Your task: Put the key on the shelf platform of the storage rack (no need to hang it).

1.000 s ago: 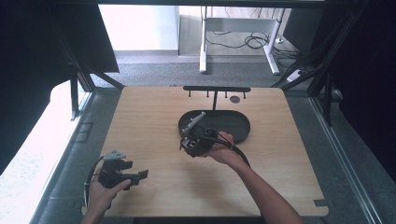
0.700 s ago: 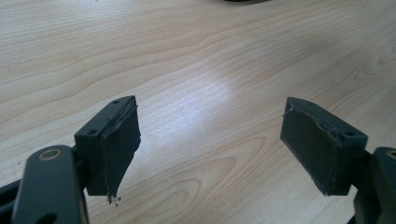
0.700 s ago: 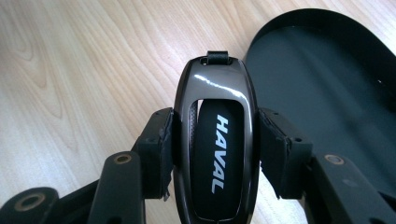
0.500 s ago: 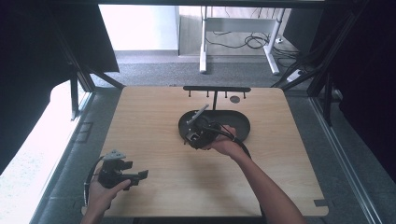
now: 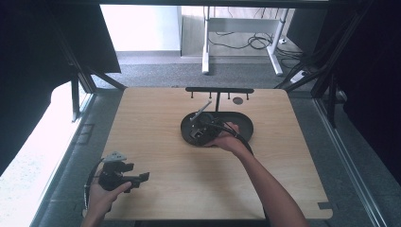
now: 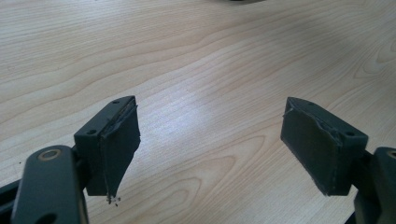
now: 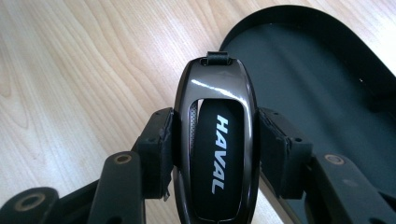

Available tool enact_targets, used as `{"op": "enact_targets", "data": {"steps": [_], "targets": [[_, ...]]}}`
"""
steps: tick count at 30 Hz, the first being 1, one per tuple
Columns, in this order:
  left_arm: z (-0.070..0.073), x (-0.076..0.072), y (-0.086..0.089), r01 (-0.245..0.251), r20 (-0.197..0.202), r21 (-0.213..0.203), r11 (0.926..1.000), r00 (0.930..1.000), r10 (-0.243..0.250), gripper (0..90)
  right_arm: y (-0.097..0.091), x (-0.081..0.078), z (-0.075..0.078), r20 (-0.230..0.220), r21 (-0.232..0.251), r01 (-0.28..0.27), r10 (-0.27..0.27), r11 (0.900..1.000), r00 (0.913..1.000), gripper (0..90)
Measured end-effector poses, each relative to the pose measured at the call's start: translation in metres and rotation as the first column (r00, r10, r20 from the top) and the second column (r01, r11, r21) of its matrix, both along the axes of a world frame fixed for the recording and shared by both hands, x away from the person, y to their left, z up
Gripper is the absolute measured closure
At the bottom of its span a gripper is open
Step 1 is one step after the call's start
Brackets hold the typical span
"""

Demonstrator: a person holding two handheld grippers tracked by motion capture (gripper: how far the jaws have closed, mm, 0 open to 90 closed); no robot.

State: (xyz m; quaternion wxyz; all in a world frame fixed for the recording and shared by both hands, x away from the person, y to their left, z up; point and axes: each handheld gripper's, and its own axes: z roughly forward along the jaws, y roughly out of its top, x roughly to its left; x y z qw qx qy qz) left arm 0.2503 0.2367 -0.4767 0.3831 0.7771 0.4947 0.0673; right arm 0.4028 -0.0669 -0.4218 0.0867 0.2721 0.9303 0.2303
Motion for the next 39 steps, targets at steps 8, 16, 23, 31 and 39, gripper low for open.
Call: {"op": "enact_targets", "data": {"steps": [8,16,23,31,39], "targets": [[0.0,0.0,0.0,-0.001,0.0,-0.001,1.0,1.0,0.001,19.9,-0.004,0.011,-0.001,0.004,0.006,0.018,-0.018,0.9998,0.9998,48.7],[0.001,0.0,0.0,0.003,0.001,0.0,1.0,1.0,-0.003,19.9,-0.009,0.021,-0.004,0.002,0.017,0.041,-0.041,0.999,0.9992,48.7],[0.001,0.0,0.002,-0.003,0.001,-0.002,1.0,1.0,0.003,19.9,-0.017,0.035,-0.013,-0.005,0.016,0.068,-0.068,0.9975,0.9977,48.7],[0.001,-0.001,0.002,-0.001,0.001,-0.002,1.0,1.0,0.001,19.9,-0.022,0.044,-0.025,-0.005,-0.014,0.081,-0.081,0.9966,0.9967,48.6],[0.0,0.0,0.001,0.004,-0.005,0.001,1.0,1.0,-0.004,19.8,-0.034,0.054,-0.043,-0.022,-0.037,0.123,-0.124,0.9917,0.992,48.5]]}}
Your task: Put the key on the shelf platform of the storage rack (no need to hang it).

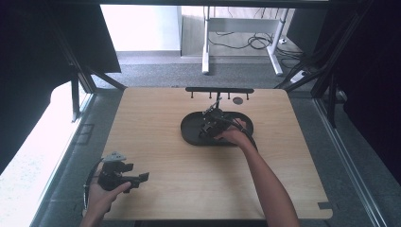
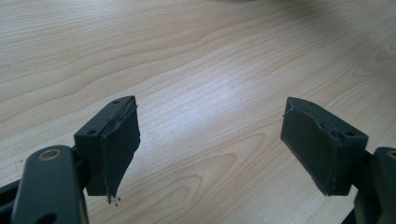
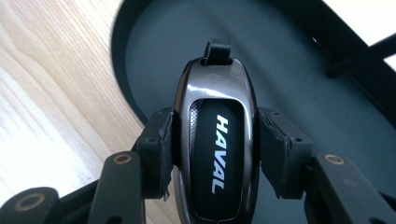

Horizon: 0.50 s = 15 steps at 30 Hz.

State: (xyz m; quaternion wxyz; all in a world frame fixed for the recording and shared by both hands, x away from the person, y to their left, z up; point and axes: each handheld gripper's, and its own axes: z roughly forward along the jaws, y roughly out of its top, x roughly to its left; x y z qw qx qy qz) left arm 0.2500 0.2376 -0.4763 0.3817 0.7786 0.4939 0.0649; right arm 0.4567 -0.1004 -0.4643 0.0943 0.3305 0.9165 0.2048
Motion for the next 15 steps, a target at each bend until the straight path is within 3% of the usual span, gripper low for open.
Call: {"op": "enact_targets", "data": {"steps": [15], "targets": [[0.0,0.0,0.001,-0.001,-0.001,0.003,1.0,1.0,0.001,19.9,-0.017,0.011,-0.019,-0.001,-0.038,0.049,-0.049,0.9981,0.9988,48.5]]}}
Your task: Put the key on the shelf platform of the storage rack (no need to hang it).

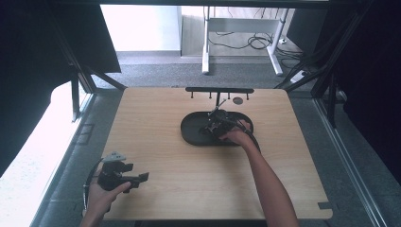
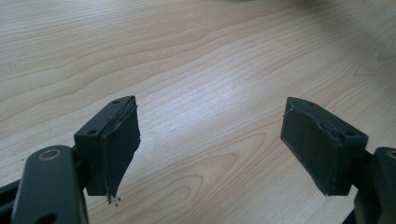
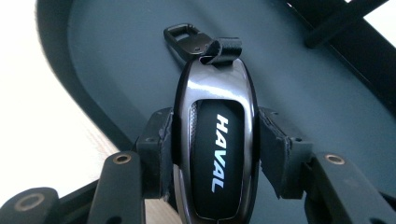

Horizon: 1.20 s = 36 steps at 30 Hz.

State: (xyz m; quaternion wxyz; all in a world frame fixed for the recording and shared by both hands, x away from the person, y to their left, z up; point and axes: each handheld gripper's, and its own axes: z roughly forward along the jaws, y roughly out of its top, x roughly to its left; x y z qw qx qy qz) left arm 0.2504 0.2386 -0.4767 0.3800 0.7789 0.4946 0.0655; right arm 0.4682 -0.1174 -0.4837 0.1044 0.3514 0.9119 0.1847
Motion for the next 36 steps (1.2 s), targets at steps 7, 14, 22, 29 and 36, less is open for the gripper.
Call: {"op": "enact_targets", "data": {"steps": [7,14,22,29,36], "targets": [[0.0,0.0,0.0,0.0,0.0,0.001,1.0,1.0,0.0,19.9,-0.007,0.006,-0.009,0.008,-0.009,0.019,-0.019,0.9998,0.9998,48.4],[0.0,0.0,0.0,0.0,-0.002,0.003,1.0,1.0,0.0,19.8,-0.012,0.011,-0.021,0.004,-0.028,0.027,-0.027,0.9992,0.9996,48.3],[-0.001,0.0,0.0,-0.001,-0.006,0.002,1.0,1.0,0.001,19.9,-0.015,0.013,-0.025,0.001,-0.013,0.044,-0.044,0.9989,0.999,47.7],[-0.001,0.0,0.0,0.0,-0.005,0.002,1.0,1.0,0.0,19.9,-0.014,0.002,-0.014,0.038,-0.012,0.049,-0.049,0.9987,0.9981,34.9],[0.0,0.0,-0.002,0.005,-0.005,0.002,1.0,1.0,-0.005,19.8,-0.014,-0.015,0.001,0.083,0.03,0.021,-0.024,0.9993,0.9963,34.5]]}}
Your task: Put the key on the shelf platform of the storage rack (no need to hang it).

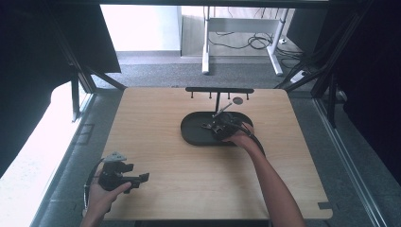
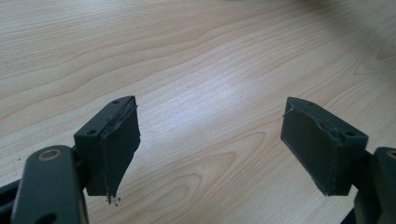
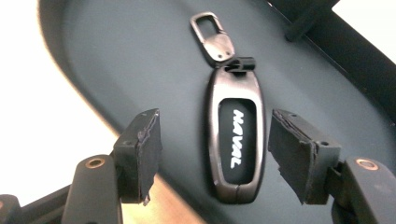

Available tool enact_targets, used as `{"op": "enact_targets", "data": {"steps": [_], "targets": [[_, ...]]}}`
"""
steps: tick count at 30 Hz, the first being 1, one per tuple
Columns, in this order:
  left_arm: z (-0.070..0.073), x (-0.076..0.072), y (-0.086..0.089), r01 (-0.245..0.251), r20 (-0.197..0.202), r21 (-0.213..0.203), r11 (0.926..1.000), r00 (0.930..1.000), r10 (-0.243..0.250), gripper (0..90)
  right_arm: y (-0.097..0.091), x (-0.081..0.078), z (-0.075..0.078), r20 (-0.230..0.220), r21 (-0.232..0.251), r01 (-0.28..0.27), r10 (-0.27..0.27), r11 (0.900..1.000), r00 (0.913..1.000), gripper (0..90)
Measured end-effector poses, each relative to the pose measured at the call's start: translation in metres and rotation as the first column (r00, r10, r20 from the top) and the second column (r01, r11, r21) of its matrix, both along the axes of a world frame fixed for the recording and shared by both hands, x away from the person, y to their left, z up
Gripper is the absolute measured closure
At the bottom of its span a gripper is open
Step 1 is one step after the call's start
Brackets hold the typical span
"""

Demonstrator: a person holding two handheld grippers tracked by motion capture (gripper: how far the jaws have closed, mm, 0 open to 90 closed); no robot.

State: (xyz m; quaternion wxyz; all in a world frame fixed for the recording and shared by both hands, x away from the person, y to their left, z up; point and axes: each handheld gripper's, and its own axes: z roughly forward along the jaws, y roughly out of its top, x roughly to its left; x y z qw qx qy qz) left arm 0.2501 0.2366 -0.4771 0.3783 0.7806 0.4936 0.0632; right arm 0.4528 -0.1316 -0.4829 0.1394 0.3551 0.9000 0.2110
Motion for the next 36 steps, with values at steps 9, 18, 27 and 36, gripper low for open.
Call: {"op": "enact_targets", "data": {"steps": [9,18,27,36], "targets": [[0.0,0.0,-0.001,0.001,0.0,0.0,1.0,1.0,-0.001,19.8,-0.007,-0.033,0.017,0.024,0.067,-0.041,0.039,0.9969,0.9989,34.7],[-0.001,0.0,-0.004,0.008,-0.007,0.008,0.9999,0.9999,-0.008,19.8,-0.028,-0.071,0.017,0.041,0.152,-0.064,0.059,0.9863,0.9975,35.2],[-0.002,0.0,-0.006,0.005,-0.001,0.009,0.9999,1.0,-0.005,19.9,-0.04,-0.11,0.005,0.046,0.216,-0.097,0.089,0.9715,0.995,35.7],[-0.004,0.0,-0.009,0.01,-0.009,0.016,0.9998,0.9999,-0.01,19.9,-0.044,-0.136,-0.015,0.027,0.22,-0.105,0.102,0.9699,0.9944,35.8]]}}
